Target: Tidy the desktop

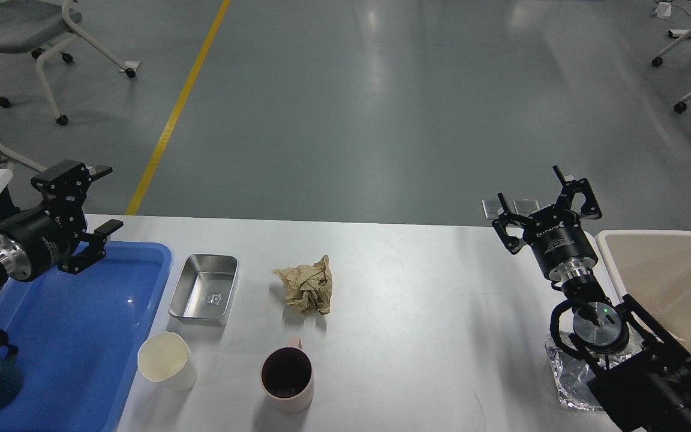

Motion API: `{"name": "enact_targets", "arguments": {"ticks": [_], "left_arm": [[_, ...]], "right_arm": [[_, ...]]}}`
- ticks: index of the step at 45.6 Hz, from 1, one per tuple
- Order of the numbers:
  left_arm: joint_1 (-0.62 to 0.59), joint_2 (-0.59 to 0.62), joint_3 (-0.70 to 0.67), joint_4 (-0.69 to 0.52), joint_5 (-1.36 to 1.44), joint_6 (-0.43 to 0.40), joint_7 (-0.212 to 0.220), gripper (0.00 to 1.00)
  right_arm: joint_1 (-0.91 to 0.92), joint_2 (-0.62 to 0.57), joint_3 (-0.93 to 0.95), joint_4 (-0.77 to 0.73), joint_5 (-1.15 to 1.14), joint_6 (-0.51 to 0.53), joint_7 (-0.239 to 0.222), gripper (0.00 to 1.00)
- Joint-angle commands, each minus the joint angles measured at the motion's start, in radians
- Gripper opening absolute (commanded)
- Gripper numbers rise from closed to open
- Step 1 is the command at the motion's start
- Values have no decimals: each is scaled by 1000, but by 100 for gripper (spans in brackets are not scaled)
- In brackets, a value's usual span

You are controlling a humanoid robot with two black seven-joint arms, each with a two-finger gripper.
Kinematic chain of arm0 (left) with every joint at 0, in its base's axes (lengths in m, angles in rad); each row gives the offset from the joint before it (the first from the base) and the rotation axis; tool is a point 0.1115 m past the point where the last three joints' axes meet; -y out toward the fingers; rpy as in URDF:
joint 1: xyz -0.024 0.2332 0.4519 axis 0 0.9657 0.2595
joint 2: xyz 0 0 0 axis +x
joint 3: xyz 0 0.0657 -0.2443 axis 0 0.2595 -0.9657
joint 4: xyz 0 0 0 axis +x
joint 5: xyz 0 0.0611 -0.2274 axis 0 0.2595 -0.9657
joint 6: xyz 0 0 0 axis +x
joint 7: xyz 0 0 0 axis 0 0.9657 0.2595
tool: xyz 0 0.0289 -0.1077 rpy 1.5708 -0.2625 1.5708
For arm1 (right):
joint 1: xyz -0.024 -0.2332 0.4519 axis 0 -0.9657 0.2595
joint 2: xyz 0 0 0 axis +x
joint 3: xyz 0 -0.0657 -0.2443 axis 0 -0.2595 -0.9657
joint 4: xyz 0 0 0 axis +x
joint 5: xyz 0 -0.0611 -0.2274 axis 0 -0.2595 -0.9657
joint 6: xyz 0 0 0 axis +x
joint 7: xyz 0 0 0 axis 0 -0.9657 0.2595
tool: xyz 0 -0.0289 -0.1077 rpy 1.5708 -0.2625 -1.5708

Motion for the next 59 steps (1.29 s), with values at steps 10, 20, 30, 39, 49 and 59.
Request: {"name": "enact_targets", "arguments": {"ticks": [10,20,30,39,49,59], "left_arm": [[18,310,48,-151,78,-35,-1,96],[18,424,113,-166,111,-110,45,96],[18,414,116,-166,111,-133,86,96],[17,364,114,-166,159,-169,82,96],[15,284,102,-167,263,-118,77,96],[14,235,88,-166,456,-115,77,96]], "right_arm": [[4,-27,0,-3,0,1,-3,100],[2,-26,-1,-4,0,3,-3,100],[1,-26,-1,-4,0,3,-3,100],[-2,-26,-1,-4,0,5,-3,100],[-5,-36,-1,-6,0,5,-3,100],[-5,-38,0,-7,0,5,-3,100]]}}
